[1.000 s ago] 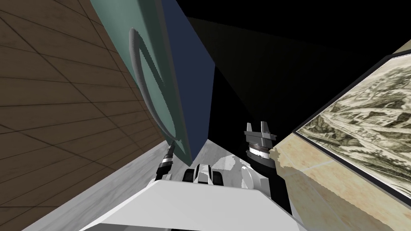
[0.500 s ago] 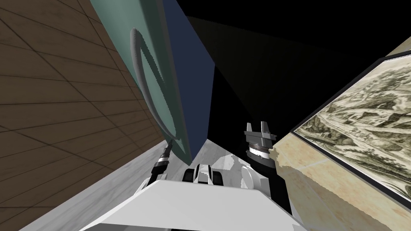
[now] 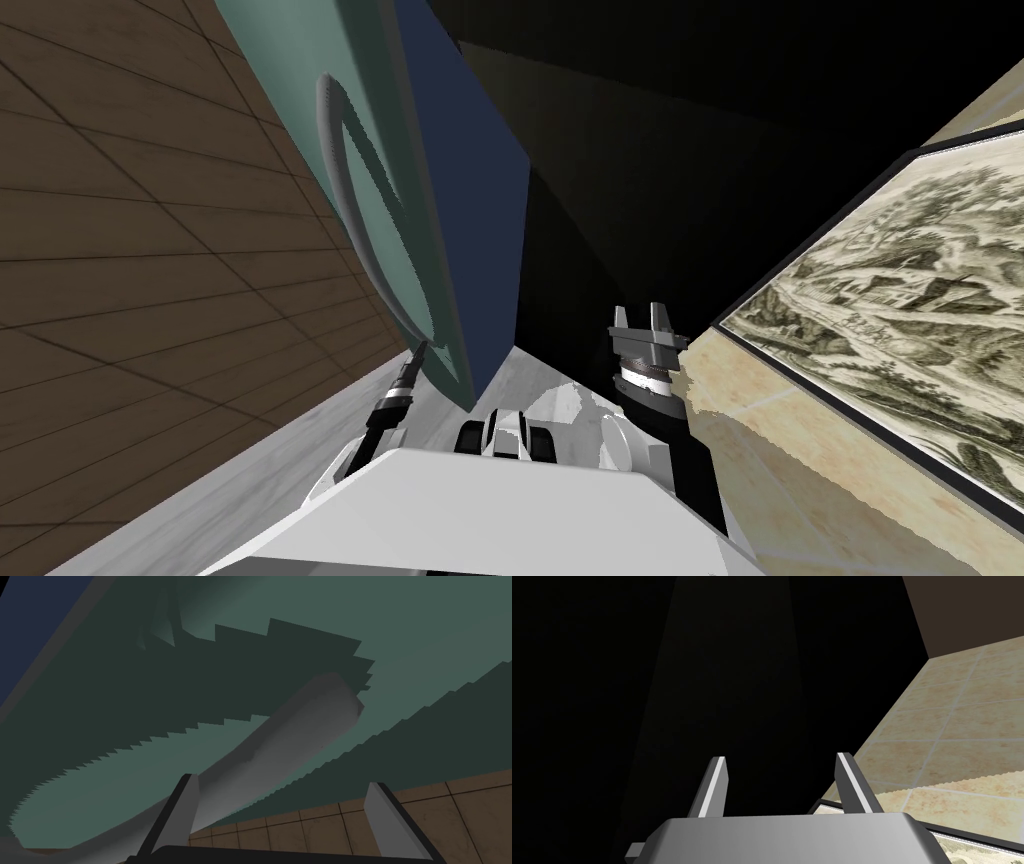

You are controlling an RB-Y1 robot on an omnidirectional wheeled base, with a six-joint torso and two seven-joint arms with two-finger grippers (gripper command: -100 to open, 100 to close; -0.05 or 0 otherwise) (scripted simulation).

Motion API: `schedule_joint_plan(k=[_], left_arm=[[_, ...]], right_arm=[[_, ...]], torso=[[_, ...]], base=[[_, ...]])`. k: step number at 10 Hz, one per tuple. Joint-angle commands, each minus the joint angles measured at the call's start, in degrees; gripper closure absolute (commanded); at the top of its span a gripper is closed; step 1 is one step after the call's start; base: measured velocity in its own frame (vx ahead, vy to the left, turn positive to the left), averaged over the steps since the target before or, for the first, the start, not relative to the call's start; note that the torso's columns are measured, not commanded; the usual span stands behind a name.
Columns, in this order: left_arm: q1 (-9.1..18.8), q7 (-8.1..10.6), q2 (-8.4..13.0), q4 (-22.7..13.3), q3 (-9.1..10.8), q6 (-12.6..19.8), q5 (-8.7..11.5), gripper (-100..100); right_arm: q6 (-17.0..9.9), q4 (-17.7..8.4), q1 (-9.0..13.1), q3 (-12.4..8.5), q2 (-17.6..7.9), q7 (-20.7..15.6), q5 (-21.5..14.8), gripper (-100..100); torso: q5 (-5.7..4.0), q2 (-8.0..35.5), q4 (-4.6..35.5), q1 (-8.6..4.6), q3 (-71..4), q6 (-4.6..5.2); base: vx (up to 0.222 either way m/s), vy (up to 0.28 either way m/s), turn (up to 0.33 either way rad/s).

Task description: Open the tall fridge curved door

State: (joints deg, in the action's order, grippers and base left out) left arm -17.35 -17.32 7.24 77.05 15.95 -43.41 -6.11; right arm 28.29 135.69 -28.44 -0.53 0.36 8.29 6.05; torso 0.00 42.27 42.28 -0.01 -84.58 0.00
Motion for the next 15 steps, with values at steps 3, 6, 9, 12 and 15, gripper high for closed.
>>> schedule_joint_plan(k=[3,6,9,12,15], left_arm=[[-0.61,0.66,1.15,3.71,1.57,5.55,-0.99,-100],[-0.99,1.09,1.68,5.86,2.49,8.89,-1.58,-100],[-1.34,1.5,2.37,7.8,3.32,11.98,-2.11,-100],[-1.68,1.88,3.57,9.67,4.12,14.89,-2.62,-100],[-2.15,2.38,5.71,12.3,5.23,18.85,-3.32,-100]], right_arm=[[0.0,0.0,0.0,0.0,0.0,0.0,0.0,0],[0.0,0.0,0.0,0.0,0.0,0.0,0.0,0],[0.0,0.0,0.0,0.0,0.0,0.0,0.0,0],[0.0,0.0,0.0,0.0,0.0,0.0,0.0,0],[0.0,0.0,0.0,0.0,0.0,0.0,0.0,0]], torso=[[0.0,0.01,0.01,0.02,0.01,0.0],[0.0,0.03,0.01,0.03,0.01,0.0],[0.0,0.01,0.0,0.0,0.0,0.0],[0.01,0.02,0.01,0.04,0.01,0.0],[-0.02,0.02,0.01,-0.04,0.01,0.0]], base=[[-0.016,-0.042,-0.025],[-0.015,-0.036,-0.023],[-0.011,-0.039,-0.022],[-0.014,-0.03,-0.02],[-0.015,-0.048,-0.026]])
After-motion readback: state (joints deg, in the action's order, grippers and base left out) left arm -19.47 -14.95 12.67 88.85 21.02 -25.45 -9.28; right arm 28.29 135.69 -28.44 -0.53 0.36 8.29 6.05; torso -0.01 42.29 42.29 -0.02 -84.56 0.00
